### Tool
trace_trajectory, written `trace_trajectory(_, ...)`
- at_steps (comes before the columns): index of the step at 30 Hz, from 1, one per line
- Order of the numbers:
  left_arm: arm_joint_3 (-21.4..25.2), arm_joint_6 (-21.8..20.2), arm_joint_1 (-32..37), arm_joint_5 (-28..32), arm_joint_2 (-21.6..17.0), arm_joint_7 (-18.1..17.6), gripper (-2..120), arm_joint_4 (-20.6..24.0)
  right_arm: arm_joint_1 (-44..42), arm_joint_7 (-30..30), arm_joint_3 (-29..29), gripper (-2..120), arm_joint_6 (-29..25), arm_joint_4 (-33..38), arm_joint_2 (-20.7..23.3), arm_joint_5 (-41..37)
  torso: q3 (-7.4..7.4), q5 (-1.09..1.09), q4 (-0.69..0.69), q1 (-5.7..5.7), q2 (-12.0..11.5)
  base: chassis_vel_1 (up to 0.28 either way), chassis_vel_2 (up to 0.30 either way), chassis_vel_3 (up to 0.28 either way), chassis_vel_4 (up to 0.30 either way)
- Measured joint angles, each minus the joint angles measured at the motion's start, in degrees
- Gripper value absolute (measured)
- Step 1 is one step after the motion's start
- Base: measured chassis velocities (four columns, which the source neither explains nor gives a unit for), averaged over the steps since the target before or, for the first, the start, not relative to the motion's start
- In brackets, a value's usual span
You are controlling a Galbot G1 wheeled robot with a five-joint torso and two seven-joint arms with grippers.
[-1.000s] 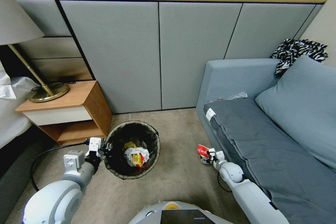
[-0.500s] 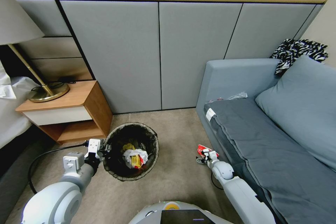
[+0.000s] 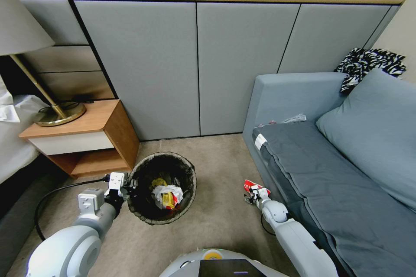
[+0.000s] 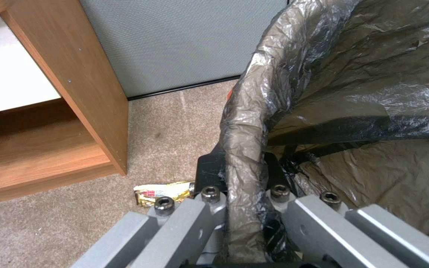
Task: Pick up the trash bin, then pick up the garbage from the floor and place it into the trash bin.
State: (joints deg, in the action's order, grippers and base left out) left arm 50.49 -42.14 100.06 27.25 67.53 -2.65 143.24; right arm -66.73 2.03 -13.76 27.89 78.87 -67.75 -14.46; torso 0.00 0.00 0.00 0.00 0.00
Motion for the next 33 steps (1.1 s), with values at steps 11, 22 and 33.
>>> trace_trajectory(11, 0.6, 0.0, -0.1, 0.1, 0.0, 0.0, 1, 0.0, -0.7, 0.5, -0.4, 8, -0.3, 0.7, -0.5, -0.1, 0.00, 0.00, 0.00, 0.00, 0.0, 0.000, 0.000, 0.000, 0.000)
trace_trajectory(22, 1.0, 0.0, -0.3, 0.3, 0.1, 0.1, 1, 0.0, -1.6, 0.7, -1.2, 0, -0.7, 1.5, -0.5, -0.6, 0.00, 0.00, 0.01, 0.00, 0.0, 0.000, 0.000, 0.000, 0.000)
trace_trajectory(33, 2.1, 0.0, -0.6, 1.0, -0.1, 0.1, 1, 0.0, -4.1, 1.9, -5.9, 0, -2.6, 7.3, 0.1, -1.5, 0.00, 0.01, -0.01, 0.00, 0.0, 0.000, 0.000, 0.000, 0.000)
